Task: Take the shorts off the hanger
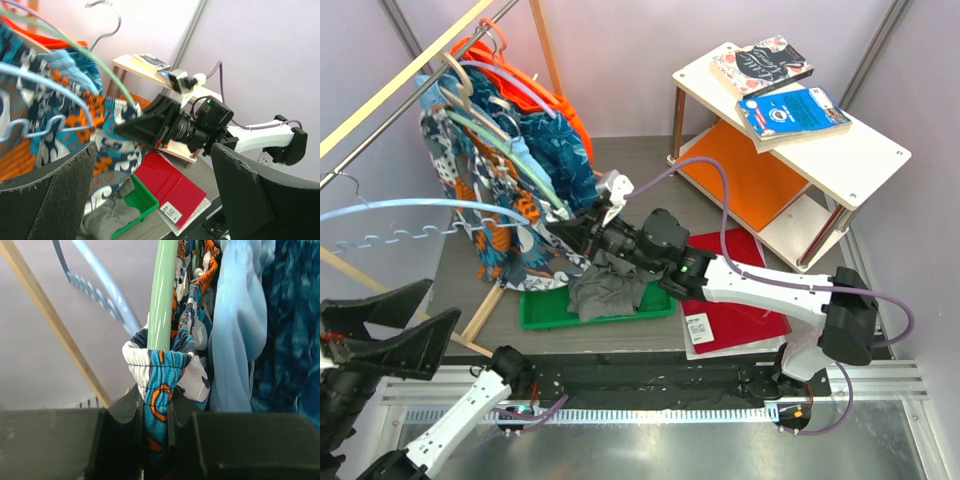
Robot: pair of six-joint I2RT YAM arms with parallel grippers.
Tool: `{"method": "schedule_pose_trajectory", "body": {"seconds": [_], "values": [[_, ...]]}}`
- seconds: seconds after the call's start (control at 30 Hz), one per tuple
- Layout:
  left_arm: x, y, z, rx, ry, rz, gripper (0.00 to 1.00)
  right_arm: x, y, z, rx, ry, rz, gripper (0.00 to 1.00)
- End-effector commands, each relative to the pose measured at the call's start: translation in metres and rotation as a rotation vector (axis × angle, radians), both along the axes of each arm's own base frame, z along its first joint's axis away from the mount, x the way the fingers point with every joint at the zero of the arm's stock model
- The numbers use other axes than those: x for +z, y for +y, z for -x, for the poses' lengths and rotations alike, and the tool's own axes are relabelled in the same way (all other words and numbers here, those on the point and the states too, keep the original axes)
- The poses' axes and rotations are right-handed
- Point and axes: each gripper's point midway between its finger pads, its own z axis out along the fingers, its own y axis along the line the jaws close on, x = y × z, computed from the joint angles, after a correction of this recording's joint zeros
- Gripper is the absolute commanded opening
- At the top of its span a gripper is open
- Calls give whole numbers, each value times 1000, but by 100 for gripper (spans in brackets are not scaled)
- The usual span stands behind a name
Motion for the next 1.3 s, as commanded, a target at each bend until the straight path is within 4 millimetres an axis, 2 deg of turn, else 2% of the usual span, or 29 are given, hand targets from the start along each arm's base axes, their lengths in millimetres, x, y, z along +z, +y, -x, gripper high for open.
{"method": "schedule_pose_trajectory", "body": {"seconds": [0.0,0.1,0.2,0.23,0.27,0.33,0.37,0.4,0.5,0.73,1.0,1.27], "values": [[32,-35,-18,-104,-35,-2,94,33,-32,27,83,-5,-105,1],[43,-46,-41,-87,-7,-13,94,19,-44,33,82,31,-52,1],[50,-52,-63,-42,14,-36,92,16,-56,38,84,53,-50,1],[54,-49,-69,-10,18,-35,92,19,-62,42,88,65,-53,1],[52,-56,-83,4,43,-66,90,19,-64,43,91,70,-49,1],[56,-57,-93,28,46,-88,89,20,-68,47,100,96,-26,1],[52,-63,-104,38,58,-124,90,25,-70,49,104,100,-26,1],[51,-66,-110,46,65,-143,90,21,-70,50,108,115,-4,1],[46,-69,-133,100,92,-211,90,34,-77,61,149,124,-42,1],[47,-83,-152,99,29,-346,86,52,-80,73,212,149,-80,1],[16,-90,-180,133,106,-462,78,64,-80,76,233,153,-101,1],[5,-97,-201,163,119,-493,77,68,-77,83,273,141,-96,1]]}}
